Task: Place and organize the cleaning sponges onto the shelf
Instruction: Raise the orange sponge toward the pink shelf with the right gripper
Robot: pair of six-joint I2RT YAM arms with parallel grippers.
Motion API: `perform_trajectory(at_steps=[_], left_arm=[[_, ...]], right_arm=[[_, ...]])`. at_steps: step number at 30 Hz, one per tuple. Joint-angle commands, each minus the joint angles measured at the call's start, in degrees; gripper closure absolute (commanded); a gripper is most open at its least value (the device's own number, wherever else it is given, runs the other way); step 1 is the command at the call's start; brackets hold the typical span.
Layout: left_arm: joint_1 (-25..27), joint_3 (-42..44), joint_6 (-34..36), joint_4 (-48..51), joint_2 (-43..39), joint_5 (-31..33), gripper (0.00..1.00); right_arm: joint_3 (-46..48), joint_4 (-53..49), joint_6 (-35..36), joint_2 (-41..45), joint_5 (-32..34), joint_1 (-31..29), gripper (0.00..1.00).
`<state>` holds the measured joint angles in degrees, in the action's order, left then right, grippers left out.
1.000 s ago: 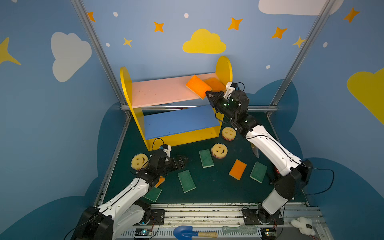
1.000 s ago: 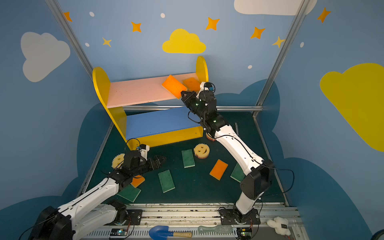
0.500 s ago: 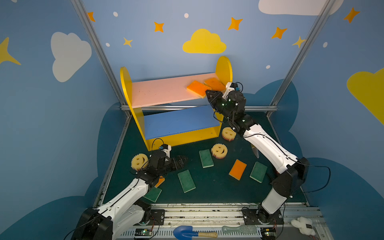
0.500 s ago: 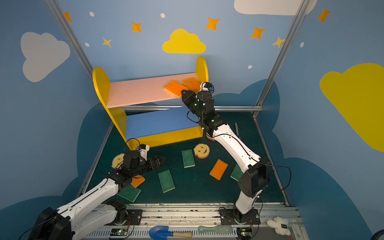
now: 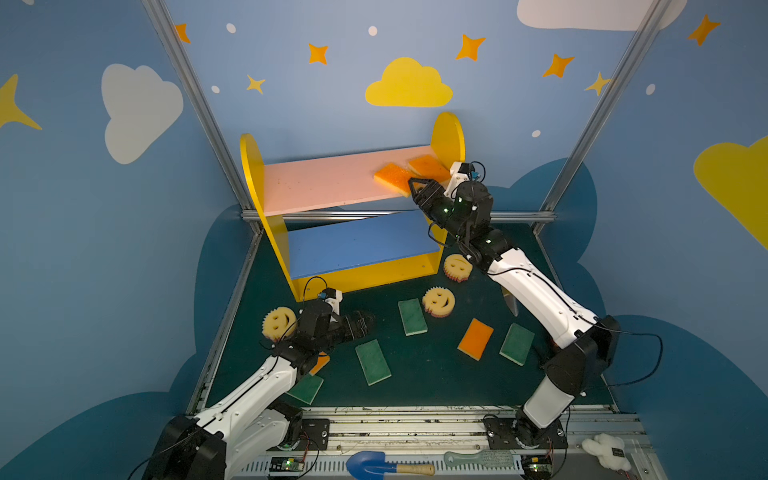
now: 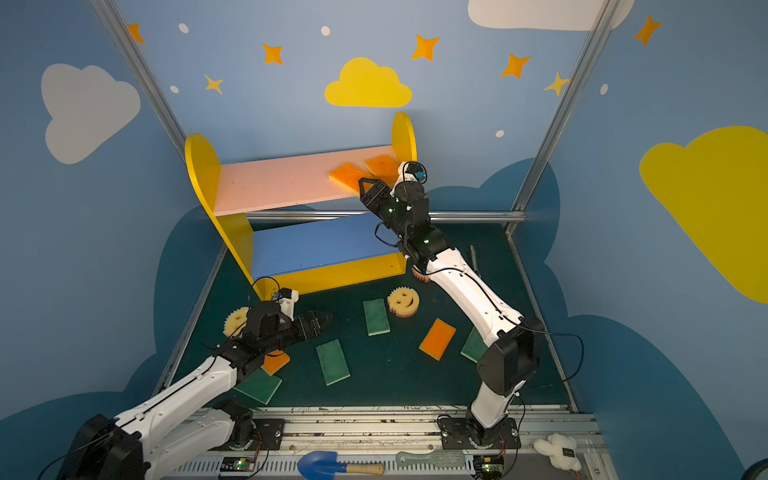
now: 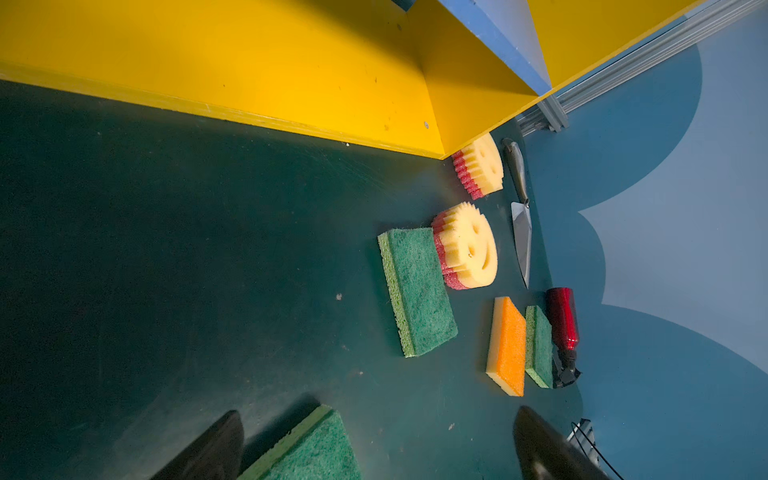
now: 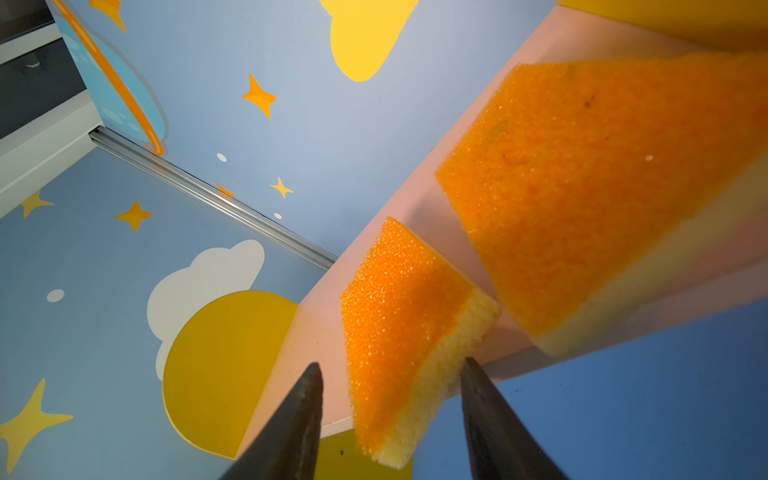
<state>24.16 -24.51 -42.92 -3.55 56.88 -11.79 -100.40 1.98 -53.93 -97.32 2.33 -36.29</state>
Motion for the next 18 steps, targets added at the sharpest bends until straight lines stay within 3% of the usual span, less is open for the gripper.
perform_trajectory(at_steps=[1, 9, 14, 18], left_arm=[[-0.20, 0.08, 0.20, -1.17, 1.04, -0.29, 0.01], [-0.26, -1.00, -0.46, -1.81, 3.04, -1.14, 0.00], [-0.25, -2.11, -0.09, -1.90, 4.67, -1.21, 0.01], [-0.23, -3.16, 0.02, -2.25, 6.19, -1.21, 0.01]], right_arm=[[-1.40, -0.94, 4.65, 3.51, -2.16, -0.44, 0.40], [0.99, -2.15, 13.57, 7.66, -5.61, -0.62, 0.31], [-8.44, -16.96, 28.36, 7.69, -10.13, -0.38, 0.27], [-19.66, -30.80, 39.48, 3.90, -13.45, -0.18, 0.29]])
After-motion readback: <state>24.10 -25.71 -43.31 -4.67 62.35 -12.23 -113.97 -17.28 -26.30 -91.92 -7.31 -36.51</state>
